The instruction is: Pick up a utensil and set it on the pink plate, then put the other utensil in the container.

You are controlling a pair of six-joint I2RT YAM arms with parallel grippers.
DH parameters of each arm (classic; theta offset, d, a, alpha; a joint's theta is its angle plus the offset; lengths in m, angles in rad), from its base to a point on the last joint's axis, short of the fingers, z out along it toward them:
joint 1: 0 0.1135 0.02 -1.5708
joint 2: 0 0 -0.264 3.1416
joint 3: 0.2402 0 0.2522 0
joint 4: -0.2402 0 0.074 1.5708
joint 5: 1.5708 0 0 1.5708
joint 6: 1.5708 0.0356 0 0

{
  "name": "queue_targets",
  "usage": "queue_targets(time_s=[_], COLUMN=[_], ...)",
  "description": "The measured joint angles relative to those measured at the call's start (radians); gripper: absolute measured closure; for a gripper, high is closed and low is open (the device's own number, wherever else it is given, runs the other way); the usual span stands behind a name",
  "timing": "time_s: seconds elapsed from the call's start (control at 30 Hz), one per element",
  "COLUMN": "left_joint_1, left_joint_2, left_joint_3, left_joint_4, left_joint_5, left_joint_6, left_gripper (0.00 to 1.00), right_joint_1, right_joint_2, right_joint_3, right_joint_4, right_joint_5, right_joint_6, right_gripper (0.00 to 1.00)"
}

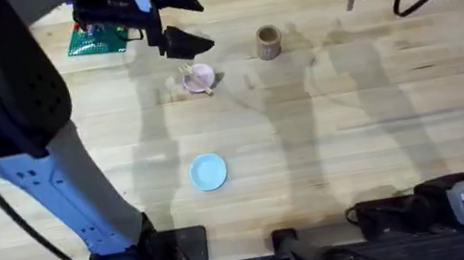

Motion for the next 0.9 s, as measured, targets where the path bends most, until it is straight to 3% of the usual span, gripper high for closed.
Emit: queue_targets(time_s=[0.23,0.6,0.9], left_joint_1=[0.000,0.000,0.000], left_joint_2=[0.061,0.065,0.065], left_joint_3=[0.000,0.000,0.000], left_joint_4=[0.004,0.022,0.001], left_joint_5=[0.056,0.101,0.104], left_joint_6=[0.000,0.021,0.022], left_gripper=[0.008,0.008,0.007], right_joint_1=[-0.029,-0.053,-0.246], right_joint_2=[0.001,0.006,0.144], right_joint_3=[-0.100,-0.271,-0.290], right_joint_4=[0.183,0.536,0.712], right_joint_5=[-0.165,-0.268,-0.645], right_joint_6=[-0.054,-0.148,-0.202], right_gripper=[0.967,0.967,0.969])
